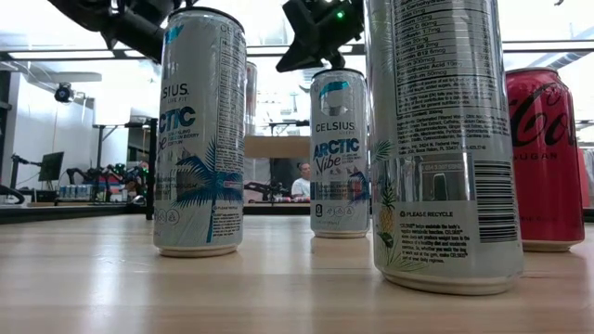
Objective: Place canned beverage on shelf
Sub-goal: Put the white soda can on the shelf
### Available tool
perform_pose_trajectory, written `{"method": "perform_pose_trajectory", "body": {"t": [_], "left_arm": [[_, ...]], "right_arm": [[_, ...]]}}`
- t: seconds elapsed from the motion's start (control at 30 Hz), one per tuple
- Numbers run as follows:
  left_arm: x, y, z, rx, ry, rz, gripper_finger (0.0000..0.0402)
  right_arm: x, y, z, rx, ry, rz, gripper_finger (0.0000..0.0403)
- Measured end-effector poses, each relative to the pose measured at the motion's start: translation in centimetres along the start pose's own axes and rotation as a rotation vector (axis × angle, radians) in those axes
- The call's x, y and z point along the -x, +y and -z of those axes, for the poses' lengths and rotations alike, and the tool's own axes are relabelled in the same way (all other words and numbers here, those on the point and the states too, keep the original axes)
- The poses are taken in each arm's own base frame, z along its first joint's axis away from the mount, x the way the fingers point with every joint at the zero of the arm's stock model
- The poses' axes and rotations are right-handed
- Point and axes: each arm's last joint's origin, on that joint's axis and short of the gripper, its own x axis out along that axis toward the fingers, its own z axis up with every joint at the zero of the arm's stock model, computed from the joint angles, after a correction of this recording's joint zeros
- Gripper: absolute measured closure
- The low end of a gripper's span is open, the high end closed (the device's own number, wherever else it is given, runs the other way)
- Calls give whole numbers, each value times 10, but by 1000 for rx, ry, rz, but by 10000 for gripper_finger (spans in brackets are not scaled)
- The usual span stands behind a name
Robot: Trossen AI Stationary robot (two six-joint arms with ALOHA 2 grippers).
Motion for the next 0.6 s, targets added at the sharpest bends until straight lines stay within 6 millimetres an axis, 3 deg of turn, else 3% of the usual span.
{"method": "perform_pose_trajectory", "body": {"t": [0.27,0.47,0.6], "left_arm": [[-3,9,5,24,35,-31,401],[-4,4,6,-3,8,132,401],[-15,3,8,26,1,141,401]], "right_arm": [[-1,-4,1,-2,9,9,394],[-1,-4,4,22,39,9,394],[-1,-4,5,29,53,9,394]]}}
